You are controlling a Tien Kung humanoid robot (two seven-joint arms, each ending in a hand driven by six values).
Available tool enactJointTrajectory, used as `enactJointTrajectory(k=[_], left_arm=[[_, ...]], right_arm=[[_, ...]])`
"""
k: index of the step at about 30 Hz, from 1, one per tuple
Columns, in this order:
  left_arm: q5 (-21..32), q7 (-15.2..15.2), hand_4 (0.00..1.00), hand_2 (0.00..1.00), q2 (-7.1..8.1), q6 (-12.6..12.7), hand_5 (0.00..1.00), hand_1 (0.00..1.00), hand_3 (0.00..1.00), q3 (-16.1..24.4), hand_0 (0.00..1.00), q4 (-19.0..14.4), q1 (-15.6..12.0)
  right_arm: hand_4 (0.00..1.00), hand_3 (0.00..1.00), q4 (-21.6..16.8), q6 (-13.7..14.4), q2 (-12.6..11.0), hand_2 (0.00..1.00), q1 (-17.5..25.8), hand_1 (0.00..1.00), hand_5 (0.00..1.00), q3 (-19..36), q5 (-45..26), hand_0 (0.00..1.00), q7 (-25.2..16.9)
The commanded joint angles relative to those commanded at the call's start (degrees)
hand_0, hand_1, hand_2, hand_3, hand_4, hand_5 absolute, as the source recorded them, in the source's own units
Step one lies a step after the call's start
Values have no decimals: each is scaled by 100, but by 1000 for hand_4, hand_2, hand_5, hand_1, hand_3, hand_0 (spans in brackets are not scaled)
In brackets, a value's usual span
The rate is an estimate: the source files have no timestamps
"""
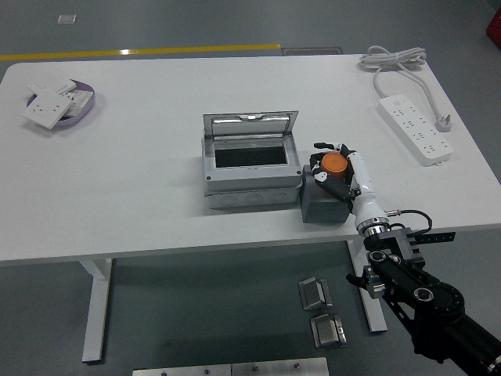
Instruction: Pick up the cylinder from the cube,place it in the box,flap close box
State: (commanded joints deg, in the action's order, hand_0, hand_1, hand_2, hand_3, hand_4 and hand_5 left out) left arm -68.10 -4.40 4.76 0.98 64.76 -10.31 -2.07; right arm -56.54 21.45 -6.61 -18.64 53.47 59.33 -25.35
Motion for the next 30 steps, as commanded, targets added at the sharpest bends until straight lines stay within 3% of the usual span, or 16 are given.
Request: enactJointTrajectory(k=[6,7,17,23,30], left_arm=[[2,8,666,604,-1,-4,297,622,614,1,600,0,5],[5,10,666,604,-2,-6,297,622,614,-2,600,0,5],[-10,-5,664,604,0,-4,300,622,614,14,601,0,-16],[-46,-37,664,604,5,3,298,623,615,56,601,0,-32],[-79,-67,664,604,22,4,298,623,614,93,601,0,-22]], right_arm=[[201,465,-15,55,8,451,3,533,2,3,48,557,26],[51,392,-19,65,6,434,3,495,2,6,58,517,27],[105,364,-337,304,-106,431,-231,491,2,98,691,507,333],[74,319,-660,422,-196,416,-671,476,2,-257,1627,480,1064],[70,313,-732,90,6,409,-1249,465,2,-791,3103,458,2139]])
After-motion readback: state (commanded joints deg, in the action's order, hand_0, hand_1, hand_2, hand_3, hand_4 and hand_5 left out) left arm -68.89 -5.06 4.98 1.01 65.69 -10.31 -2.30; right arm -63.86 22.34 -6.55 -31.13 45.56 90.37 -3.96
